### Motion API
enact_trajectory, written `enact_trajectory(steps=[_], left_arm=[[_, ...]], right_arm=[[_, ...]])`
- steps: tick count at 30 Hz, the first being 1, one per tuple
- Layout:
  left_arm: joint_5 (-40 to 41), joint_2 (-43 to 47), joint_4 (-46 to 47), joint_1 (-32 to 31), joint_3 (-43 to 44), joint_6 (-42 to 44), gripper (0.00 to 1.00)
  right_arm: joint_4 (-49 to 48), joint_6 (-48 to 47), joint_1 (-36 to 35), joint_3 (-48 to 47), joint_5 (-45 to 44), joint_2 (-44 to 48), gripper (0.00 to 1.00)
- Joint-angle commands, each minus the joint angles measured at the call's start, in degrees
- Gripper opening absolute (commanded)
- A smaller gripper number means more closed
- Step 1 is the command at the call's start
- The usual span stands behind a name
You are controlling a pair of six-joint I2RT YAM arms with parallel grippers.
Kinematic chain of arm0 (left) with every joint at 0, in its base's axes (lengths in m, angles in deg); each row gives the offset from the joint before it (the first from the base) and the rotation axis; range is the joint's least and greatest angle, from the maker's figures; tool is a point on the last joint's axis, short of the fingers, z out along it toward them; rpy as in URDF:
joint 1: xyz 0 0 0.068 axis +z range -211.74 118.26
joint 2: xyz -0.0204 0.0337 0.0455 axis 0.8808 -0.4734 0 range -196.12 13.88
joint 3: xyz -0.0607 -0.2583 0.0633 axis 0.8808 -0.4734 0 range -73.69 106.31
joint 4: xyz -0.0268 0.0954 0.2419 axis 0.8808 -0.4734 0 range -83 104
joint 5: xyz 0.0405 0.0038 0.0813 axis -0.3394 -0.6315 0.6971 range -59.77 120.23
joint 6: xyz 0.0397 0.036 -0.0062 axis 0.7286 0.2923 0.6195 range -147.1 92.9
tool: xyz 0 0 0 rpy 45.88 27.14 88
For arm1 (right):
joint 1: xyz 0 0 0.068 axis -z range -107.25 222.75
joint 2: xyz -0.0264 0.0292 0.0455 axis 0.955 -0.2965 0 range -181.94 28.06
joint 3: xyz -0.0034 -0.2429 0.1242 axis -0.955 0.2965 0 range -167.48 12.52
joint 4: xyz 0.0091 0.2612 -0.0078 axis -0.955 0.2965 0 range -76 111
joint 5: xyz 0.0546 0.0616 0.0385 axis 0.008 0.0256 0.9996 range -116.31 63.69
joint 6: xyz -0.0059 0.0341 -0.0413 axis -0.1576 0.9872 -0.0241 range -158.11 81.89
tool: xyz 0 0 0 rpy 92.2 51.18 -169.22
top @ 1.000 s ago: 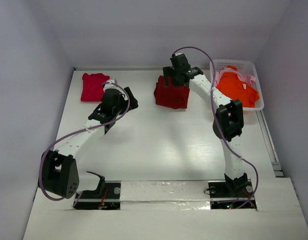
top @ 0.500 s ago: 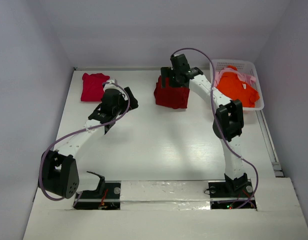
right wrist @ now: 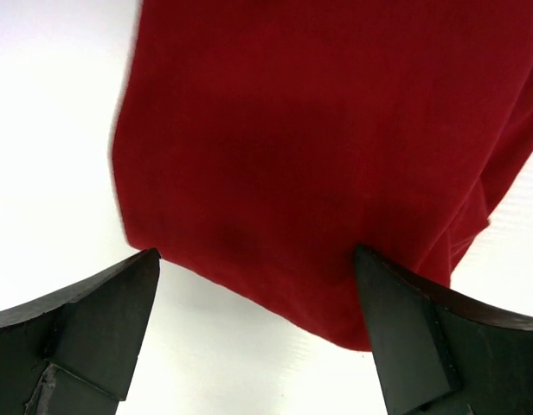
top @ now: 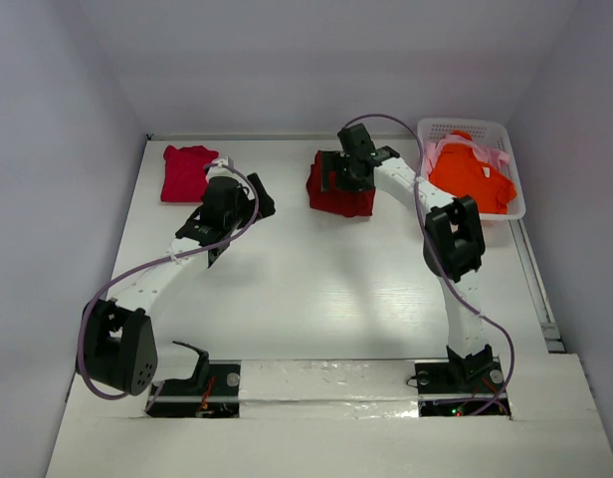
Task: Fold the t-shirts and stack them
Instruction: Fold the tshirt
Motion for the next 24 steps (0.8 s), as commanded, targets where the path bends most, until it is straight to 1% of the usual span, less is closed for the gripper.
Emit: enact_trajectory(steps=[1,8,12,20,24], left_arm=[[0.32,-0.25,2.17,0.19,0.81,-0.11,0.99],[0.23,-0.87,2.35,0.19,0.45,-0.11,0.99],[0.59,-0.6,2.52,0.19,-0.25,-0.02,0.99],[0.59,-1.39,2.79,0.19,-0.25,0.15,0.99],[0.32,-1.39,2.79,0.19,0.19,0.15,0.99]], right_arm=[[-3.27,1.41,0.29,2.84,2.12,2.55,0.98],[-5.38,1.68,0.29,6.71,2.65,3.43,0.97],[-8.36,2.2,0.29,9.43,2.65,3.69,0.96],[-7.49,1.59,0.29,7.07,2.74,2.81,0.97],[-8.02,1.59,0.29,8.9,2.65,4.83,0.97]])
